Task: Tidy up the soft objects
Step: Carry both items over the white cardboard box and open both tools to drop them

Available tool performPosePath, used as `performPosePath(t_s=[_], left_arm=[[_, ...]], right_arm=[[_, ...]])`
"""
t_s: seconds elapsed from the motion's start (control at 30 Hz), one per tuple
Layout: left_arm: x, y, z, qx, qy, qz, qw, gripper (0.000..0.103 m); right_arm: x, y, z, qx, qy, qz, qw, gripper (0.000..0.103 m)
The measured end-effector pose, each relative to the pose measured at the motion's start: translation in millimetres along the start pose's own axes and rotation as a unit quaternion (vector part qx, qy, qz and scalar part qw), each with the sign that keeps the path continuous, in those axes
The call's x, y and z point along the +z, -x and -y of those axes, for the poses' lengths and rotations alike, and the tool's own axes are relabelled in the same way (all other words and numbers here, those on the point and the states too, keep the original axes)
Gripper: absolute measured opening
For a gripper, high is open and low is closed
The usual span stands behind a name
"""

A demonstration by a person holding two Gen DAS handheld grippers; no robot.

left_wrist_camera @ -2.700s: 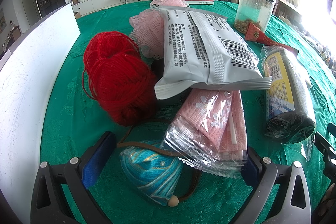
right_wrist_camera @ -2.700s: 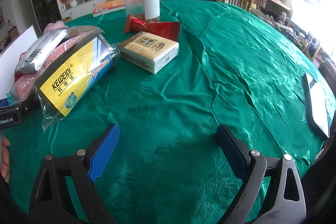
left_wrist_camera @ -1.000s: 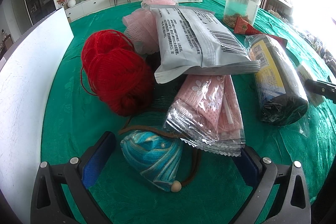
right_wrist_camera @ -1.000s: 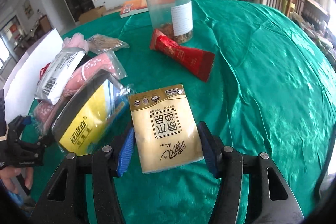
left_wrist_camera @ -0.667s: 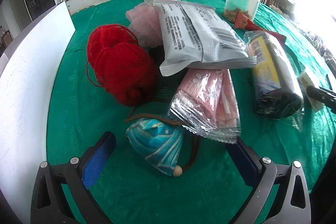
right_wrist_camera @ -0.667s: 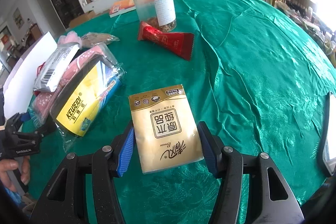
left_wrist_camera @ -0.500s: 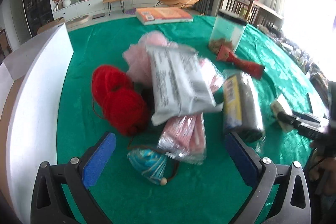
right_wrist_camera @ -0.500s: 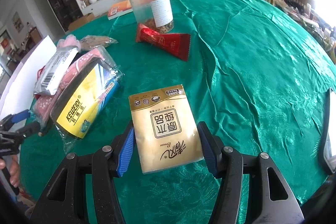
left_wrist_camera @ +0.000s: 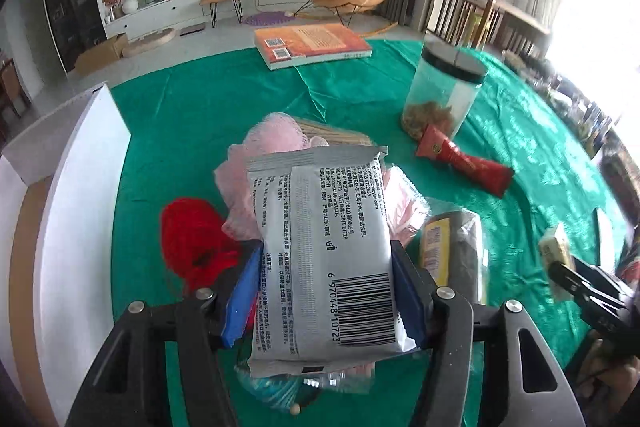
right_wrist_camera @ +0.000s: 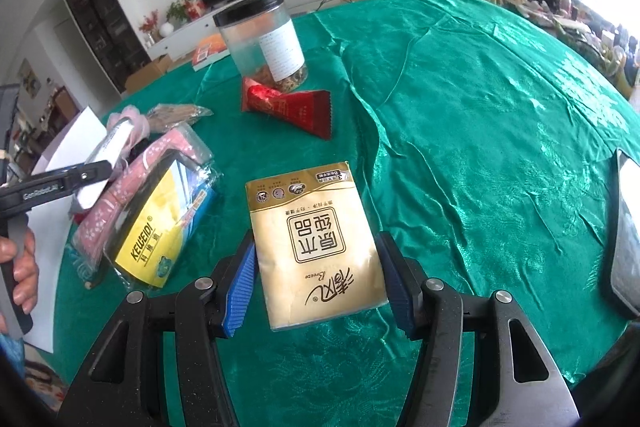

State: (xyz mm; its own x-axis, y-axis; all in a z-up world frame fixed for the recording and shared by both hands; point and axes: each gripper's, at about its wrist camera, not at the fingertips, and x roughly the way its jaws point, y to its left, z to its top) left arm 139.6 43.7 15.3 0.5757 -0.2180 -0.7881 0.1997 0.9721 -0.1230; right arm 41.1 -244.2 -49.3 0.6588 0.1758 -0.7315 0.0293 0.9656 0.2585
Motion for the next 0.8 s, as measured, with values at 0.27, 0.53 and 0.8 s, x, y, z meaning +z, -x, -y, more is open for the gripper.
performPosePath(t_s=[0.27,0.53,0.8], left_arm=[[-44.4,118.0,-123.9,0.046,0.068,0.047,0.9955,0.061],[-107.3,182.1,-272.9,0.196,0.16,0.052,0.966,0.062],[-157.8,180.9,-326.9,0.254,0.254,0.042,0.9322,0.096]], right_arm=[[8.2,34.2,-97.7,0.094,0.057,0.01,0.994,0.061],[8.1,54.5,-329.1,0.262,0.21,-0.023,0.942,0.061],[-35.4,18.5,-450.2,0.327,0.288,-0.113,0.893,0.075]])
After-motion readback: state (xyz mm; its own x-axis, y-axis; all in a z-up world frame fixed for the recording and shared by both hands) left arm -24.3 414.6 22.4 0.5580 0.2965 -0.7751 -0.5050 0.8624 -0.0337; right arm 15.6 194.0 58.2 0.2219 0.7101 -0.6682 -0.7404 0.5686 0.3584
